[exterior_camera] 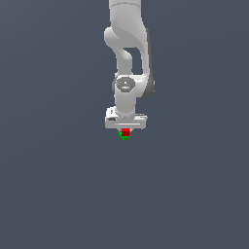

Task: Stack the red cube on top of the green cube.

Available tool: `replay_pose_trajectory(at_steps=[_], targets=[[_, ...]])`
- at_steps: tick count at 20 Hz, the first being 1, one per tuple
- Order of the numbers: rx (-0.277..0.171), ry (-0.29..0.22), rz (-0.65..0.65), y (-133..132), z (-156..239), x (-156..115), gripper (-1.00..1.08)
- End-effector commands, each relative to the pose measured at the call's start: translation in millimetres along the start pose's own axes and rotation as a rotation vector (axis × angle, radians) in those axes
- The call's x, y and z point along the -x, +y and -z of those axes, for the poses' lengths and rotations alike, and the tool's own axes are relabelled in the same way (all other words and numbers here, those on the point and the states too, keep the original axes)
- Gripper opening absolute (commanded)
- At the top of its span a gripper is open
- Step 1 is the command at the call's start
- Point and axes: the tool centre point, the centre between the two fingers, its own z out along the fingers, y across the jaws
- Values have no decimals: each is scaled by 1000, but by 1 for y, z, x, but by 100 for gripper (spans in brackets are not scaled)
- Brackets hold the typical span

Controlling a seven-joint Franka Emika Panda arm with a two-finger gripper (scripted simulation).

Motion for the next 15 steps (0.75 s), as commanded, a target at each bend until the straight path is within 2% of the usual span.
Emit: replay_pose_trajectory(at_steps=[1, 5, 6, 15], targets=[[0, 1, 1, 5, -1, 4, -100], [0, 1, 1, 6, -2, 4, -100], [0, 1, 1, 6, -2, 4, 100], [0, 1, 1, 6, -2, 4, 100]])
